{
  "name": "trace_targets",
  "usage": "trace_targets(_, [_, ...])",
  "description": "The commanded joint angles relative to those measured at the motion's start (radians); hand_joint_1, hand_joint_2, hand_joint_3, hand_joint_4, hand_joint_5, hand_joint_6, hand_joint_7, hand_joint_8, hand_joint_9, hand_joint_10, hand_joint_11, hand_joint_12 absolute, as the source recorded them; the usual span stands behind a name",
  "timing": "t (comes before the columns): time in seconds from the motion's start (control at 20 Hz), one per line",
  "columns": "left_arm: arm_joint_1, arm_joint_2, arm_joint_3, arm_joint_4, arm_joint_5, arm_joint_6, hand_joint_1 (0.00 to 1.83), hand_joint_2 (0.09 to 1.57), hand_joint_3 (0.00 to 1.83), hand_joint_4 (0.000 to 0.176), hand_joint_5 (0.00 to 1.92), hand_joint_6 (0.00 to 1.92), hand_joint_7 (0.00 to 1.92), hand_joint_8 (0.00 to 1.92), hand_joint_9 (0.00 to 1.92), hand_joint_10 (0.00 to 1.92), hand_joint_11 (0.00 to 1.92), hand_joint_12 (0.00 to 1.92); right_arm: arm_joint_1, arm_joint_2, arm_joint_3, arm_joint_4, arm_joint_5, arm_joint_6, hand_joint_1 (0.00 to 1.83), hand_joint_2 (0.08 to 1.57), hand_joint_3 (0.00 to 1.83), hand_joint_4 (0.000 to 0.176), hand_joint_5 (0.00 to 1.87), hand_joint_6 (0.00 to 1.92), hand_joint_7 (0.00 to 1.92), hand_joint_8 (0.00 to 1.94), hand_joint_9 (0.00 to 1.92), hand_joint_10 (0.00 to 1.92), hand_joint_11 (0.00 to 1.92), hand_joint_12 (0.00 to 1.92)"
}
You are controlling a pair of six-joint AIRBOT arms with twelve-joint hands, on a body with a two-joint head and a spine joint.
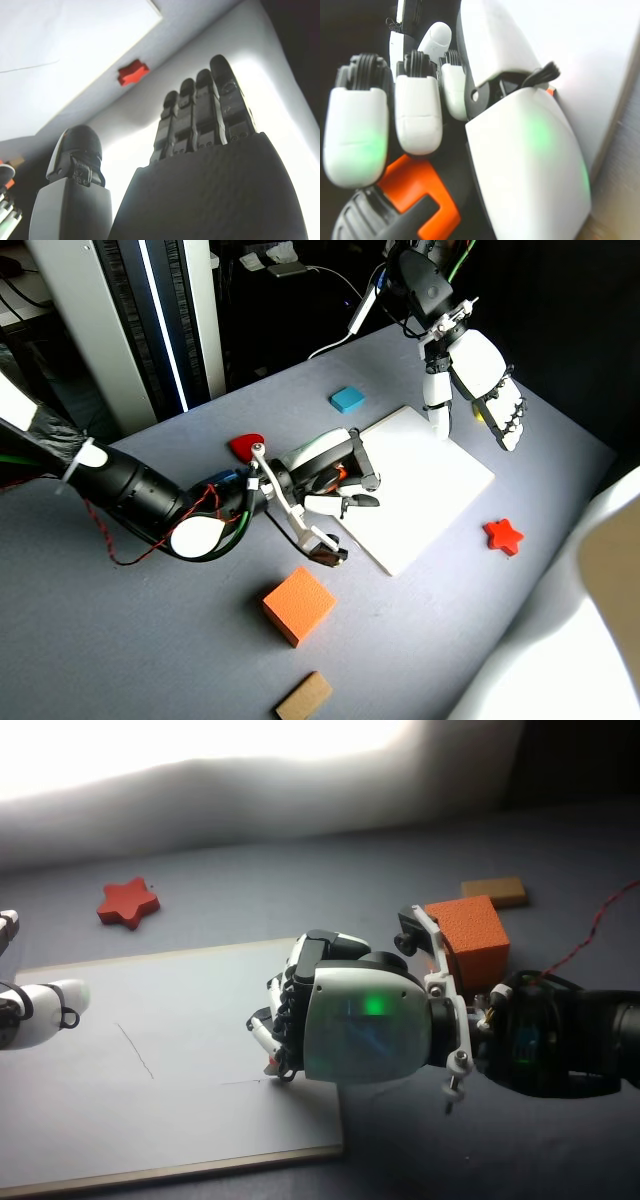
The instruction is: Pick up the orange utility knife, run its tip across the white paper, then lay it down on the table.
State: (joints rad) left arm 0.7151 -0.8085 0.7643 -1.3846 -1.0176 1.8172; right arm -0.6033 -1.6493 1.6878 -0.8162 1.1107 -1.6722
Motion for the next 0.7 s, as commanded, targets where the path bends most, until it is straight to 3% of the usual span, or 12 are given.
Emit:
trace_targets(0.0, [-0.007,0.002,0.005,0.054,-0.082,0.003,0.11,1.26,0.00,0.006,0.03,0.00,0.10,0.00,0.09,0.00,0.00,0.48,0.006,0.008,-0.007,0.035,0.070,-0.014,1.51,1.31,0.00,0.176,1.34,1.92,1.55,1.94,1.66,1.92,1.73,1.92])
trace_targets(0.2, [-0.007,-0.001,0.006,0.059,-0.082,0.003,0.10,1.27,0.00,0.007,0.03,0.01,0.09,0.00,0.09,0.00,0.00,0.45,0.036,0.035,-0.045,0.037,0.070,-0.006,1.48,1.31,0.00,0.176,1.33,1.92,1.55,1.94,1.66,1.92,1.73,1.92])
trace_targets(0.4, [-0.011,-0.004,0.006,0.072,-0.082,0.003,0.13,1.26,0.00,0.007,0.04,0.01,0.10,0.00,0.09,0.00,0.00,0.48,0.074,0.111,-0.159,0.100,0.014,0.039,1.49,1.32,0.00,0.176,1.33,1.92,1.54,1.94,1.65,1.92,1.72,1.92])
trace_targets(0.55, [-0.038,-0.011,-0.003,0.093,-0.036,0.041,0.12,1.26,0.00,0.008,0.03,0.00,0.07,0.00,0.07,0.00,0.00,0.39,0.085,0.226,-0.362,0.410,-0.187,0.045,1.51,1.30,0.00,0.176,1.35,1.92,1.53,1.94,1.64,1.92,1.71,1.92])
trace_targets(0.65, [-0.066,-0.029,-0.014,0.111,0.007,0.070,0.12,1.26,0.00,0.007,0.04,0.00,0.09,0.00,0.09,0.01,0.00,0.50,0.091,0.301,-0.482,0.655,-0.333,0.057,1.49,1.32,0.00,0.176,1.34,1.92,1.55,1.94,1.65,1.92,1.72,1.92])
